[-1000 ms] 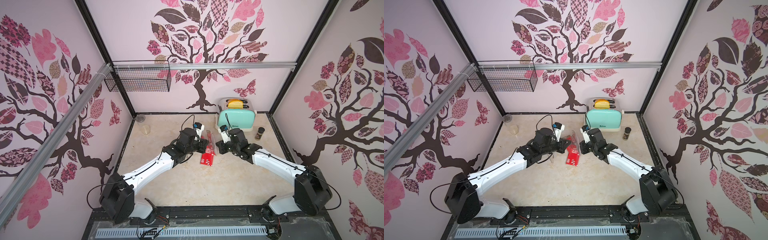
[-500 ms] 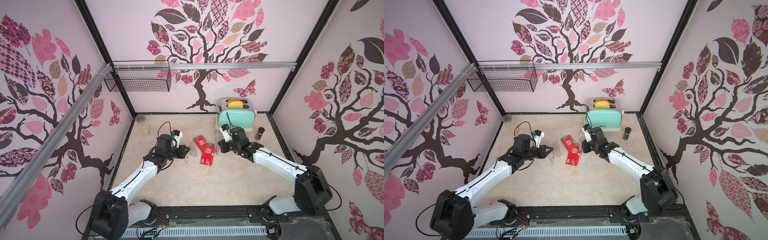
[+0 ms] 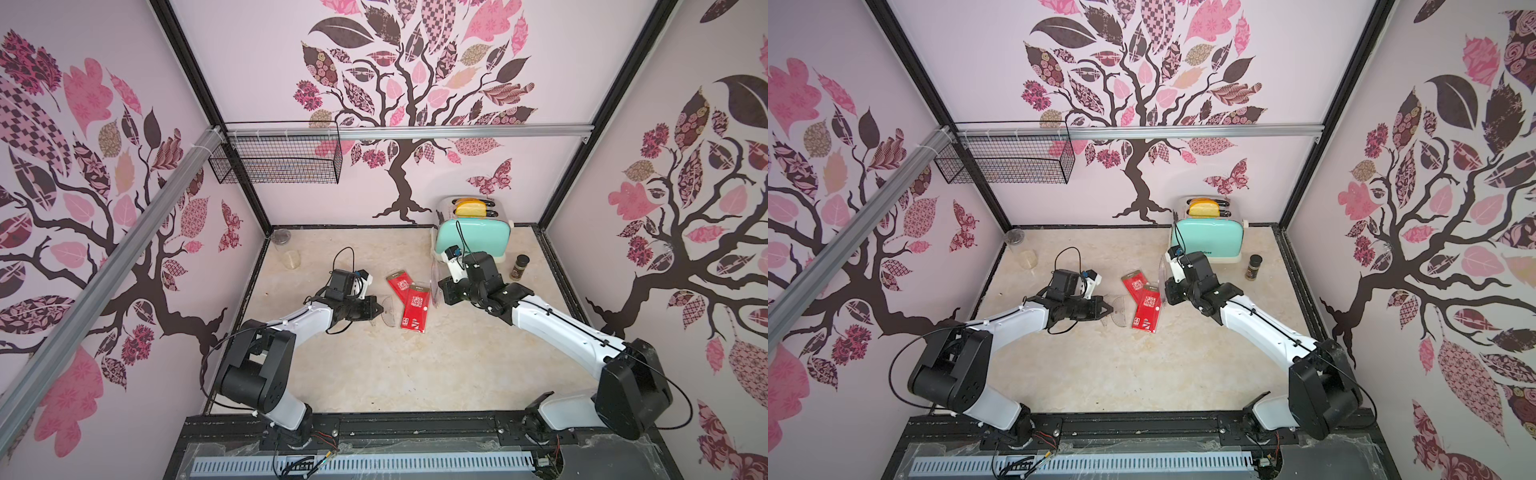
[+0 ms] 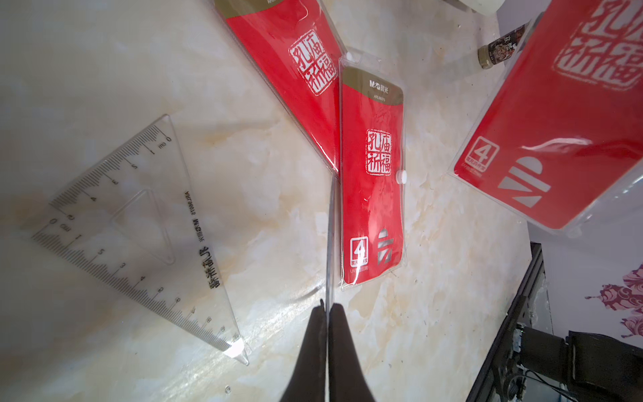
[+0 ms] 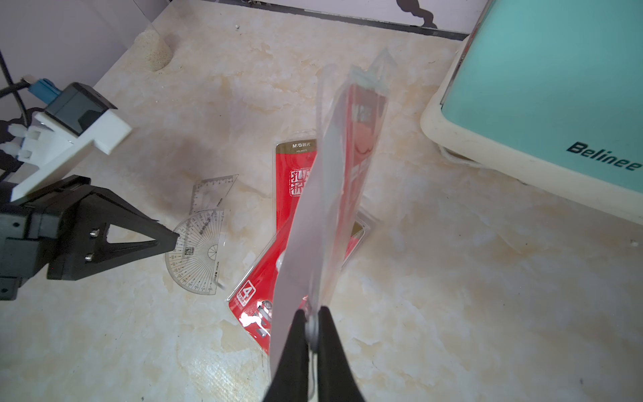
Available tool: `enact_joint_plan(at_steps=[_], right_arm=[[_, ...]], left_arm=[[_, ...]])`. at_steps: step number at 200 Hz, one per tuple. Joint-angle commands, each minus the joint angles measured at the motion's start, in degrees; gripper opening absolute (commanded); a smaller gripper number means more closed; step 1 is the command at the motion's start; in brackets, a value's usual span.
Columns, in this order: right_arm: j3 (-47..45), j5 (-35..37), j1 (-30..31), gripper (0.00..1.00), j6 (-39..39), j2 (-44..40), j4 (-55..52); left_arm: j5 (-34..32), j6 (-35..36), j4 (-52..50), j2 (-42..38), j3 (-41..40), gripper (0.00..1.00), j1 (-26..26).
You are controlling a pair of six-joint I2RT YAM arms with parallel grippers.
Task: Open the ruler set and take out the ruler
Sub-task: Place the ruler at the center of the board.
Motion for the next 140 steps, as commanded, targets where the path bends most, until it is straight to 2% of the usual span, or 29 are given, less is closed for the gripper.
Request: enact_joint_plan(at_steps=[1,46,86,140], right_arm=[[1.0,0.7,-0.1,0.0,-0.4,-1.3,-0.8],[0.5,1.1,-0.2,0.0,-0.6,-1.3,-0.6],[0.1,1.6,-0.3,0.0,-0.7,-1.4,-0.4],[0.1,1.4,-0.6,0.0,-0.7,-1.0,-0.2]], left_arm=[[1.6,1.7,1.6,2.1,2.5,0.0,1.1],[1.5,3.8,-1.7,6.8,5.8,0.0,2.3],[3.9,4.8,-3.0,10.8,7.6,0.0,3.0],[3.7,4.8,-3.1,12.3,7.4,0.0,3.1]])
